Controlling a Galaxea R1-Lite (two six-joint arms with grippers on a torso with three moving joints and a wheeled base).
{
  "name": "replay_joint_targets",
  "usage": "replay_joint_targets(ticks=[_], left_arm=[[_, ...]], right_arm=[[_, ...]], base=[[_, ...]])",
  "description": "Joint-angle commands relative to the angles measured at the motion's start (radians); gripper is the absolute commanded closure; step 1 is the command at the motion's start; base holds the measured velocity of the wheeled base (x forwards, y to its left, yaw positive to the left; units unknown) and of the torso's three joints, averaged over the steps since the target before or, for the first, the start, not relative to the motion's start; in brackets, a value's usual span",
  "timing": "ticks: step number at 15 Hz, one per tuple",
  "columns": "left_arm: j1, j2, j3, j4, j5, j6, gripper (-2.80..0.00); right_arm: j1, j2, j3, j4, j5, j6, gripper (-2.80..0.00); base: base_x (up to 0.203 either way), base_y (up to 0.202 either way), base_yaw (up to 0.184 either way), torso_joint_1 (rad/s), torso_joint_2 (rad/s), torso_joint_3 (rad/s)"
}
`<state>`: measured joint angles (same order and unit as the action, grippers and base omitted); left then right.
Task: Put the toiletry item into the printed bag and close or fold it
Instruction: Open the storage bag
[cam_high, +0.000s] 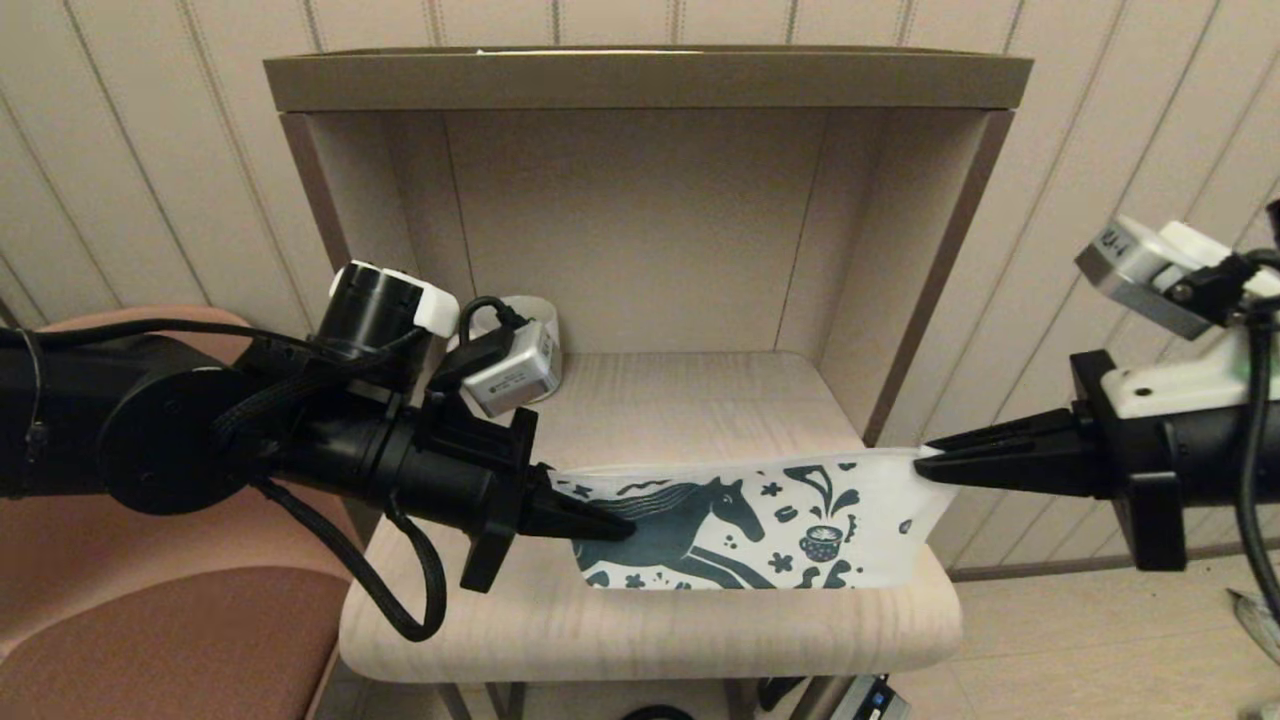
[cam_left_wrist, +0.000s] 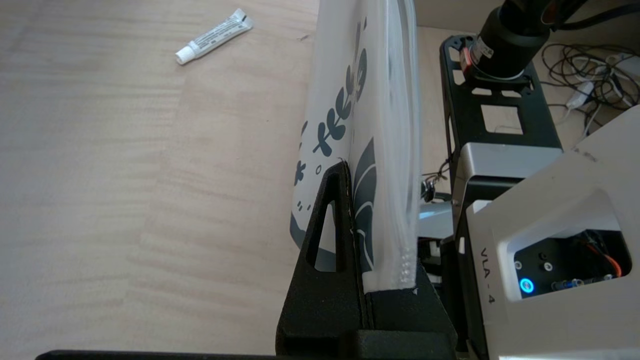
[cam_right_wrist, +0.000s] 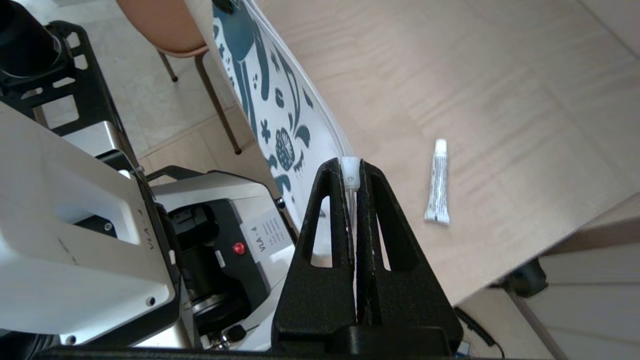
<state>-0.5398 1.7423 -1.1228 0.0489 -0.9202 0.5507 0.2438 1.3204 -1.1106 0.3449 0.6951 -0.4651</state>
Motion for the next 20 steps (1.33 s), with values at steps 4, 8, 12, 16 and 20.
replay_joint_targets(ticks=[4,8,12,16,20], left_arm=[[-0.009,0.002,-0.002,0.0,-0.005,0.002,0.0],[-0.017,0.002,0.001,0.0,-0.005,0.003,0.0],[-0.017,0.0,0.006,0.0,-0.002,0.005,0.0],[0.003,-0.012,0.022,-0.011,0.018,0.033,0.0],[0.035,-0.016,0.023,-0.091,0.161,0.046,0.0]], right_arm=[[0.007,-0.002,0.028,-0.047,0.006,-0.001,-2.8],[0.006,0.002,0.022,-0.047,0.023,-0.001,-2.8],[-0.058,0.043,-0.022,-0.094,0.042,0.03,-2.8],[-0.173,0.126,-0.124,-0.112,0.039,0.156,-2.8],[-0.219,0.197,-0.111,-0.106,0.014,0.163,-2.8]], base=[[0.0,0.0,0.0,0.0,0.0,0.0],[0.0,0.0,0.0,0.0,0.0,0.0],[0.0,0.0,0.0,0.0,0.0,0.0],[0.0,0.0,0.0,0.0,0.0,0.0],[0.0,0.0,0.0,0.0,0.0,0.0]])
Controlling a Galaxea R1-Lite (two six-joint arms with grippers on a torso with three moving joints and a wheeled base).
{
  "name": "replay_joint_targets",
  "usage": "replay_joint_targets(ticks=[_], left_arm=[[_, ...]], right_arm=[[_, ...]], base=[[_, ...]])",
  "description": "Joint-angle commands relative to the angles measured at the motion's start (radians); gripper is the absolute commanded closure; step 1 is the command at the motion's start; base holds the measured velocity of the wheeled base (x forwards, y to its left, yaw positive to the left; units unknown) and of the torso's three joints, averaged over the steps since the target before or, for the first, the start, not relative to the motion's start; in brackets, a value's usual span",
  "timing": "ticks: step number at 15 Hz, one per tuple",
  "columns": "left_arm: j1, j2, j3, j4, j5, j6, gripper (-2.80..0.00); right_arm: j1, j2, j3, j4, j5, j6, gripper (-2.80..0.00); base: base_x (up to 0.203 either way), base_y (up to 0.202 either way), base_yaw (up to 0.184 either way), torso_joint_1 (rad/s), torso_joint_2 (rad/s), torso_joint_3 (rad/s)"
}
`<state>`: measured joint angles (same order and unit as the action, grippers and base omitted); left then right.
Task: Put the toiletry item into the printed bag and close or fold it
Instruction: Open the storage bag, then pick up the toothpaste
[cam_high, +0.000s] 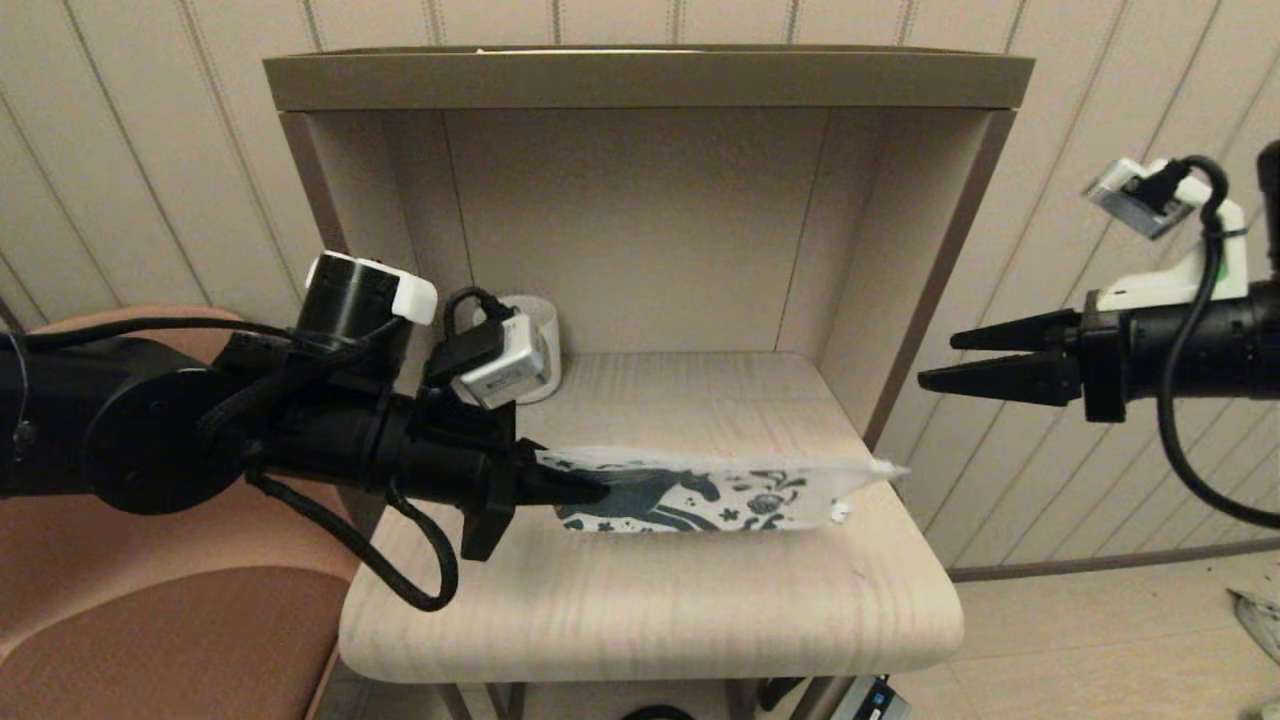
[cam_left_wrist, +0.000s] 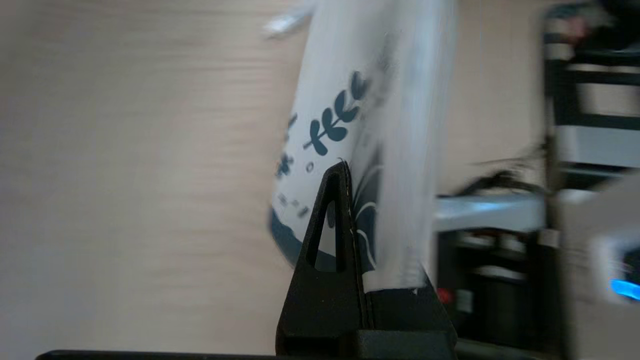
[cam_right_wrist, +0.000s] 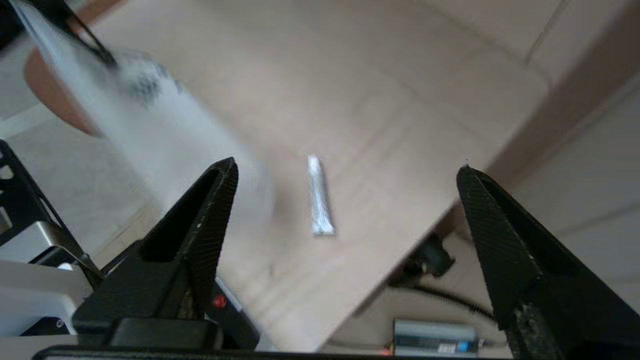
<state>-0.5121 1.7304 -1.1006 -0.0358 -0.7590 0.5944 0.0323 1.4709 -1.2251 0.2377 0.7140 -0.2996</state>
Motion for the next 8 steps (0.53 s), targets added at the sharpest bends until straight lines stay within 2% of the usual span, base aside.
replay_joint_targets(ticks=[1,5,7,8], left_arm=[[0.017,-0.007,-0.002,-0.013,0.003,0.001,0.0],[0.072,-0.047,-0.025,-0.019,0.002,-0.017,0.0],[0.105,-0.079,-0.025,-0.025,0.0,-0.021,0.0],[0.107,-0.083,-0.025,-0.026,-0.001,-0.021,0.0]], right_arm=[[-0.003,0.063,0.003,0.002,-0.042,-0.004,-2.8],[0.064,0.11,0.024,0.002,-0.098,-0.007,-2.8],[0.122,0.121,0.048,-0.004,-0.177,-0.007,-2.8],[0.139,0.118,0.053,-0.007,-0.188,-0.009,-2.8]], base=[[0.0,0.0,0.0,0.0,0.0,0.0],[0.0,0.0,0.0,0.0,0.0,0.0],[0.0,0.0,0.0,0.0,0.0,0.0],[0.0,0.0,0.0,0.0,0.0,0.0]])
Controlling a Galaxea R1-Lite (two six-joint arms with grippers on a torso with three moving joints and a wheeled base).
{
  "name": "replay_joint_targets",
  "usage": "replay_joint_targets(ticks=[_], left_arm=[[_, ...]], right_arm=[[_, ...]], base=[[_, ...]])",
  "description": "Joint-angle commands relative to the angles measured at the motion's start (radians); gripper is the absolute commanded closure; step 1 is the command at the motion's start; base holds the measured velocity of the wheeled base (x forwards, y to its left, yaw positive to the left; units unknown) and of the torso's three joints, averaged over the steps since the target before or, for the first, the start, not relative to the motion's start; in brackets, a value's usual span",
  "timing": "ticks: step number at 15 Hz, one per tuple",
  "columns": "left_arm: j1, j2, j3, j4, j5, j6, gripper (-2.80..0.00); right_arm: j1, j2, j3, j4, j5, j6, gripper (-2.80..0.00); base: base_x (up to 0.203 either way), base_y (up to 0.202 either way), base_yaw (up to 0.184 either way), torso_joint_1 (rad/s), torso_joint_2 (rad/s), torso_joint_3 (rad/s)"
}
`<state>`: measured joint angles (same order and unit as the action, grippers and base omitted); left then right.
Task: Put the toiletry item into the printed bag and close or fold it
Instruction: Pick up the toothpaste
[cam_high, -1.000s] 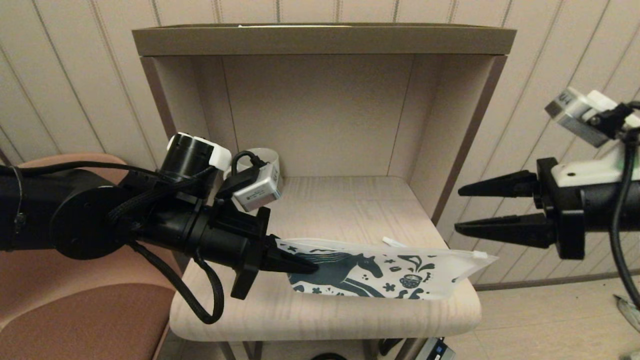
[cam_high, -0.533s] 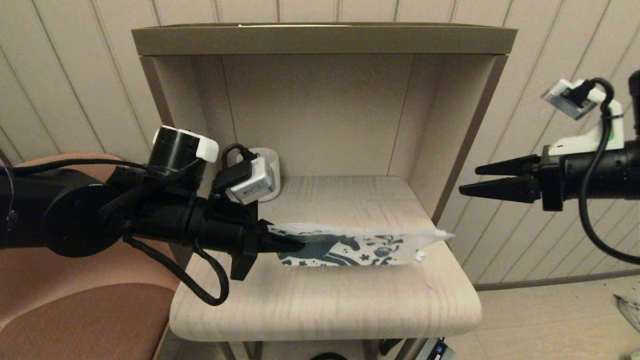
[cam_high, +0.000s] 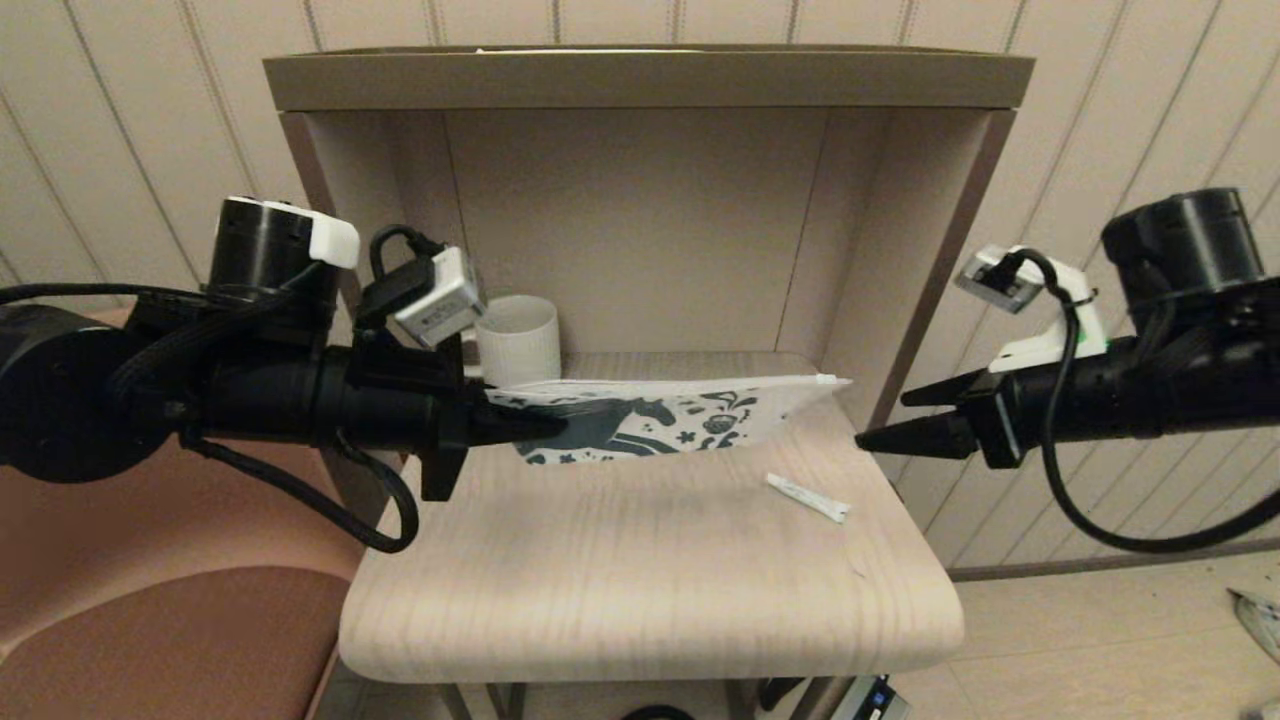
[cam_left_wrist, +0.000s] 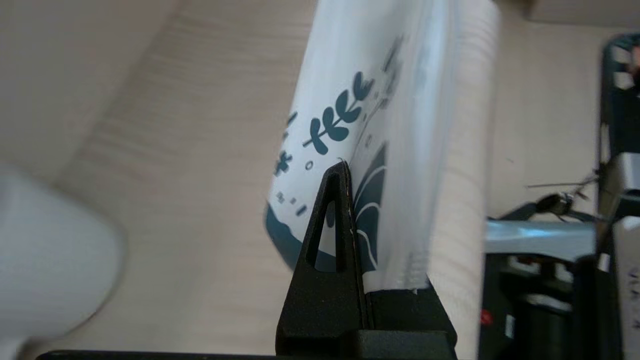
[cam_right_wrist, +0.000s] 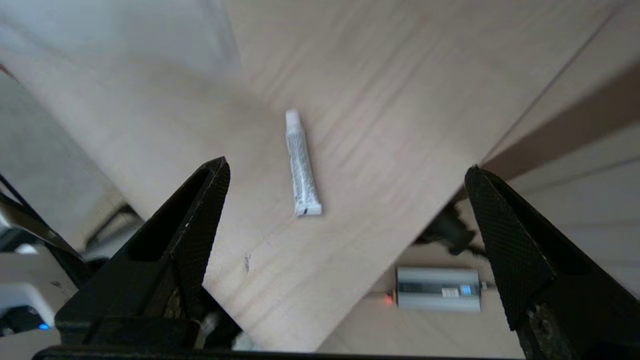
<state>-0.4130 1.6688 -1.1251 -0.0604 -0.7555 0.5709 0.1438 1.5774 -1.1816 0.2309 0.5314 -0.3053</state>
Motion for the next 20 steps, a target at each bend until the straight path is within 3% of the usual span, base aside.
replay_joint_targets(ticks=[1,7,20], left_arm=[[0.008,-0.023,-0.001,-0.001,-0.005,0.003,0.0],[0.008,-0.032,-0.004,-0.002,-0.005,-0.014,0.0],[0.007,-0.026,0.002,-0.002,-0.008,-0.011,0.0]], right_arm=[[0.031,0.008,0.003,0.001,-0.005,-0.004,-2.8],[0.1,0.036,0.001,0.002,-0.048,-0.009,-2.8],[0.14,0.199,-0.022,-0.027,-0.106,-0.011,-2.8]], base=[[0.0,0.0,0.0,0.0,0.0,0.0],[0.0,0.0,0.0,0.0,0.0,0.0],[0.0,0.0,0.0,0.0,0.0,0.0]])
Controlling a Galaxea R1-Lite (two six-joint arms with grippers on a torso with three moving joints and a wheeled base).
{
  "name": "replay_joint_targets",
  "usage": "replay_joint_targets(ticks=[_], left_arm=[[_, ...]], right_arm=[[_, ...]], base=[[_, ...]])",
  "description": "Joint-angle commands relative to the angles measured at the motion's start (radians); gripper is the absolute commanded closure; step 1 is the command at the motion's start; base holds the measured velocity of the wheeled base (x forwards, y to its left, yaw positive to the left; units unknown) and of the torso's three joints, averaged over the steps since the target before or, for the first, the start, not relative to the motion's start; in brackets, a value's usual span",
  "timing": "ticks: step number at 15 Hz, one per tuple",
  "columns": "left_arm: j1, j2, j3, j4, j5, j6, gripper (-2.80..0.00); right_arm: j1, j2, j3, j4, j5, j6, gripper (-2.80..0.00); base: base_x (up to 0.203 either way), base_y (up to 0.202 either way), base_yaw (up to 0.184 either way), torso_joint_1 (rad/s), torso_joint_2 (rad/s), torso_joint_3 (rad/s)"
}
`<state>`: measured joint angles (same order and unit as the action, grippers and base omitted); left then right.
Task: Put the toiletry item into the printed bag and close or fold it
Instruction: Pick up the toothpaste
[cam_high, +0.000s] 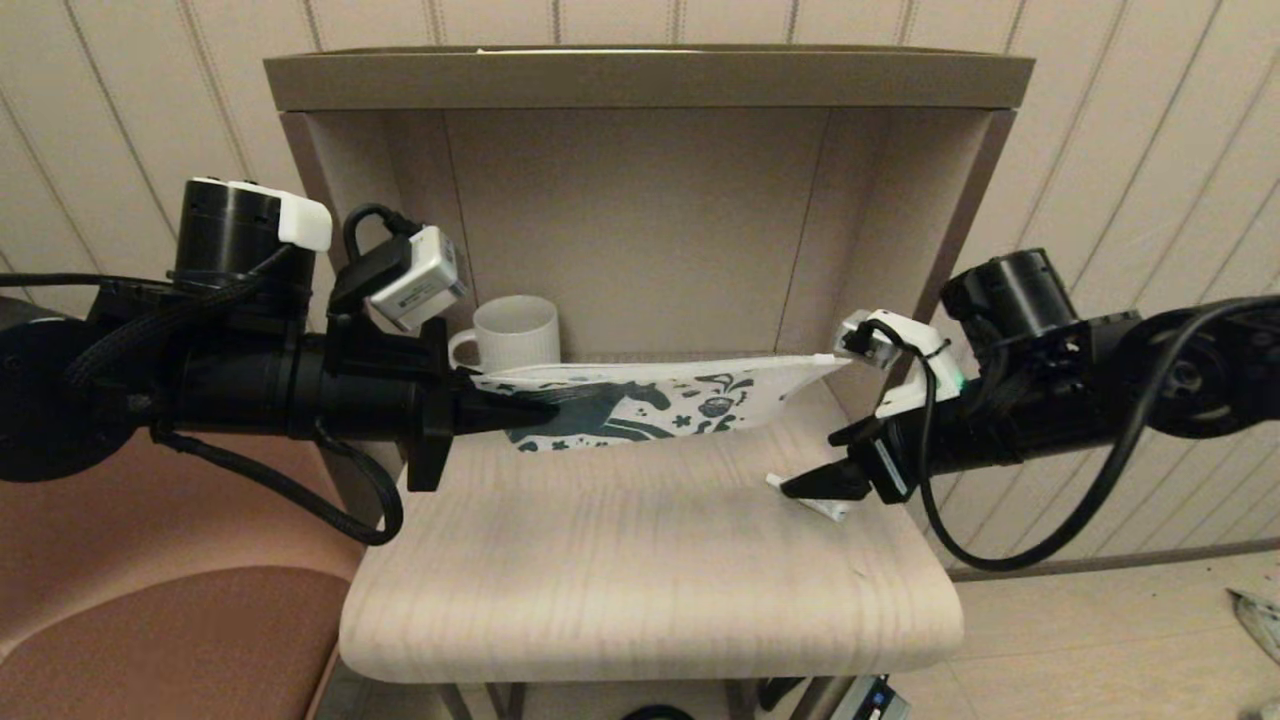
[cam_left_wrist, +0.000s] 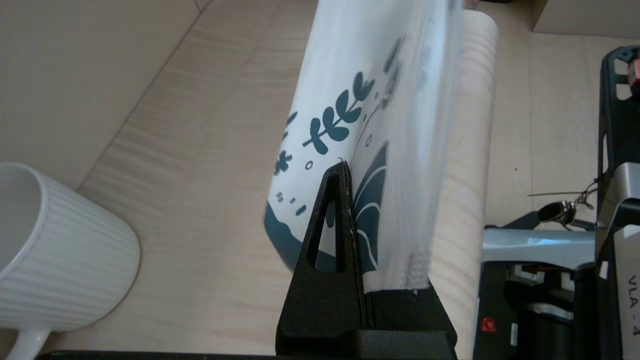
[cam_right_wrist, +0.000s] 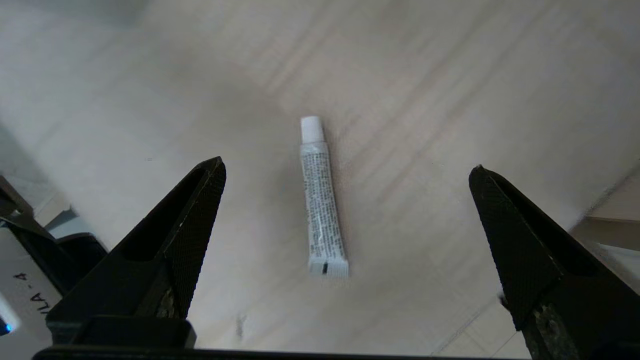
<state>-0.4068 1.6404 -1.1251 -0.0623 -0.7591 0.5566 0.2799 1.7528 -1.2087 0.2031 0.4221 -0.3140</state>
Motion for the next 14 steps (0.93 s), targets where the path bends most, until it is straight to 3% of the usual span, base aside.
replay_joint_targets(ticks=[1,12,13,14], left_arm=[[0.0,0.002,0.004,-0.001,-0.005,0.005,0.0],[0.0,0.007,0.005,-0.001,-0.006,0.006,0.0],[0.0,0.004,0.005,-0.001,-0.006,0.006,0.0],[0.0,0.004,0.005,-0.001,-0.008,0.006,0.0]], right_arm=[[0.006,0.028,0.006,0.0,0.001,-0.002,-2.8],[0.018,0.03,0.038,-0.036,-0.028,-0.013,-2.8],[0.018,0.031,0.042,-0.036,-0.029,-0.016,-0.35],[0.019,0.031,0.051,-0.036,-0.029,-0.027,0.0]], base=[[0.0,0.0,0.0,0.0,0.0,0.0],[0.0,0.0,0.0,0.0,0.0,0.0],[0.0,0.0,0.0,0.0,0.0,0.0],[0.0,0.0,0.0,0.0,0.0,0.0]])
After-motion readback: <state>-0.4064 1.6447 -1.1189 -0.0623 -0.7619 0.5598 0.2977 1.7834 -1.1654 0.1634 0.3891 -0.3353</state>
